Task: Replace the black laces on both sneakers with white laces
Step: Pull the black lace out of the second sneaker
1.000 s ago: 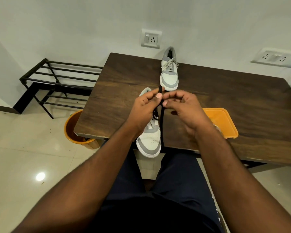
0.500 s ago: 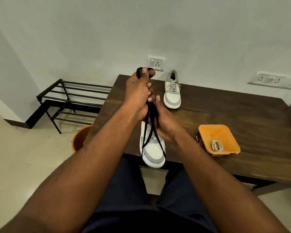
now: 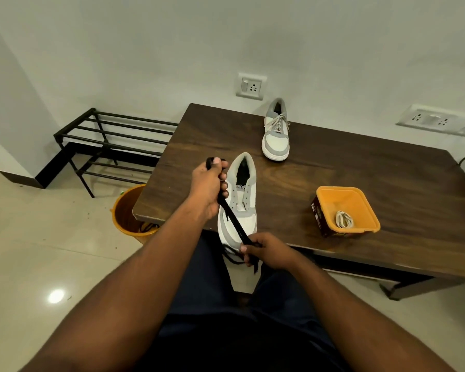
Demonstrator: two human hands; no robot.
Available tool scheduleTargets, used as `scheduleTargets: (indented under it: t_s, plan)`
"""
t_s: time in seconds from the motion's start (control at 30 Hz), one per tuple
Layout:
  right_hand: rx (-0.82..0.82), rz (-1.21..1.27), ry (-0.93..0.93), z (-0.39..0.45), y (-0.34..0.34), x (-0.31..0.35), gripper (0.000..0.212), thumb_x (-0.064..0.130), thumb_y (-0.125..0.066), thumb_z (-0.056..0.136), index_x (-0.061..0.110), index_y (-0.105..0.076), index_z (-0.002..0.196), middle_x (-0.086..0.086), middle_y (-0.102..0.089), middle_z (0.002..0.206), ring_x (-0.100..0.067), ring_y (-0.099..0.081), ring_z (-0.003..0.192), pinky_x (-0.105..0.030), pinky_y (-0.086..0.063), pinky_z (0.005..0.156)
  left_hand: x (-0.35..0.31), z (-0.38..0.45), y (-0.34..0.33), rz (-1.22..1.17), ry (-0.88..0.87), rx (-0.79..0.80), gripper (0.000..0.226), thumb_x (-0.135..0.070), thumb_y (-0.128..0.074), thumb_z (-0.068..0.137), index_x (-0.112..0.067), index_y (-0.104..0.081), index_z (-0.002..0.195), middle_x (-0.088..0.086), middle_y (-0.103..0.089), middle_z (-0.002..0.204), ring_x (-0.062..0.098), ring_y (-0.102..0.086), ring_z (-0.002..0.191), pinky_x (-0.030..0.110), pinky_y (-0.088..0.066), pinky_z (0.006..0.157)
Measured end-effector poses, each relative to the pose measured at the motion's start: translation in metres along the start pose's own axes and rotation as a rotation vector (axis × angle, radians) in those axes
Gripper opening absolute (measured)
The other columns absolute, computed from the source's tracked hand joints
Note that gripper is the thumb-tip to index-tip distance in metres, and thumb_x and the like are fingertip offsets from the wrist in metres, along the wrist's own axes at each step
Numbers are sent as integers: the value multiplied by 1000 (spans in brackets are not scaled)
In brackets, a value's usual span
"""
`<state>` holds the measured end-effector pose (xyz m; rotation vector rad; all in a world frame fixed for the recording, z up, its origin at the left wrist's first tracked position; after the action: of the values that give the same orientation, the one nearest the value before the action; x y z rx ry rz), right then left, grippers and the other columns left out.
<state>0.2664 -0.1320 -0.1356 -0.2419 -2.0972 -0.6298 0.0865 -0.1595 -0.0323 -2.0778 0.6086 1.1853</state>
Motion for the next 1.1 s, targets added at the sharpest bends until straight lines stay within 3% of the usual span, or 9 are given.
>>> scheduleTargets:
  t_s: [0.23, 0.43, 0.53, 0.63, 0.77, 0.83, 0.93, 1.0, 1.1]
  plan:
    - [40, -113, 63, 17, 27, 80, 19, 13, -61, 94, 6, -64, 77, -6, -61, 65, -8, -57, 55, -18, -47, 60, -36, 25, 43, 84, -118, -79, 27, -35, -42, 103, -19, -61, 90, -4, -54, 67, 6, -37, 46, 22, -29, 43]
    - [-15, -640, 286, 71, 26, 206, 33, 27, -68, 89, 24, -54, 59, 9, -49, 56, -8, -45, 54, -26, -35, 55, -79, 41, 87, 153, -190, -91, 21, -20, -33, 96, -18, -51, 86, 1, -50, 60, 12, -31, 43, 26, -21, 46]
    - [33, -798, 380, 101, 7, 265, 9, 24, -67, 89, 16, -70, 84, 1, -62, 75, -16, -56, 72, -30, -42, 66, -96, 58, 115, 236, -228, -133, 18, -11, -36, 100, -11, -54, 100, 4, -61, 66, 14, -47, 45, 26, -36, 47]
    - [43, -837, 423, 135, -17, 307, 14, 16, -68, 87, 16, -72, 101, -3, -68, 91, -15, -59, 83, -30, -45, 71, -105, 85, 157, 398, -231, -173, 18, -5, -48, 98, -5, -64, 105, 10, -70, 85, 17, -65, 69, 26, -51, 55]
    - [-40, -843, 463, 190, -44, 332, 21, 12, -71, 84, 17, -72, 104, -1, -69, 99, -16, -63, 94, -30, -50, 76, -113, 112, 200, 474, -259, -277, 18, -1, -52, 96, -8, -68, 99, 1, -62, 76, 7, -52, 63, 10, -40, 46]
    - [-101, -1007, 531, 216, -63, 336, 22, 18, -72, 84, 18, -71, 106, -4, -63, 109, -20, -59, 103, -33, -50, 78, -111, 128, 222, 476, -216, -328, 18, -2, -52, 97, -8, -69, 98, 1, -62, 76, 6, -53, 60, 15, -42, 48]
    - [-192, -1238, 580, 246, -83, 338, 21, 22, -68, 87, 16, -69, 108, -8, -56, 116, -26, -56, 103, -39, -53, 78, -103, 152, 244, 361, -108, -363, 25, 1, -48, 96, -16, -63, 84, 11, -66, 89, 18, -63, 72, 38, -59, 65]
    - [-132, -1236, 525, 264, -98, 341, 19, 17, -66, 87, 16, -69, 106, -8, -64, 106, -25, -62, 91, -36, -53, 74, -100, 165, 257, 259, -70, -422, 27, 5, -47, 94, -15, -58, 81, 17, -66, 95, 26, -65, 75, 50, -61, 70]
    - [-127, -1162, 487, 285, -112, 339, 19, 13, -63, 88, 16, -69, 106, -4, -66, 101, -23, -63, 90, -32, -50, 71, -95, 182, 268, 204, -65, -453, 22, 6, -52, 92, -15, -55, 86, 19, -67, 102, 33, -69, 90, 54, -60, 71]
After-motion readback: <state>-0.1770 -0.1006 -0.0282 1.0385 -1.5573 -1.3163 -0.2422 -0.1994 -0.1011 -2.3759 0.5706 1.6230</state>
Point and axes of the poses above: each hand's wrist, its own z-axis towards the middle knuckle, its own y-axis out of the back of the hand, x = y × z, the point moved 1 cm from there along z, towards the middle knuckle
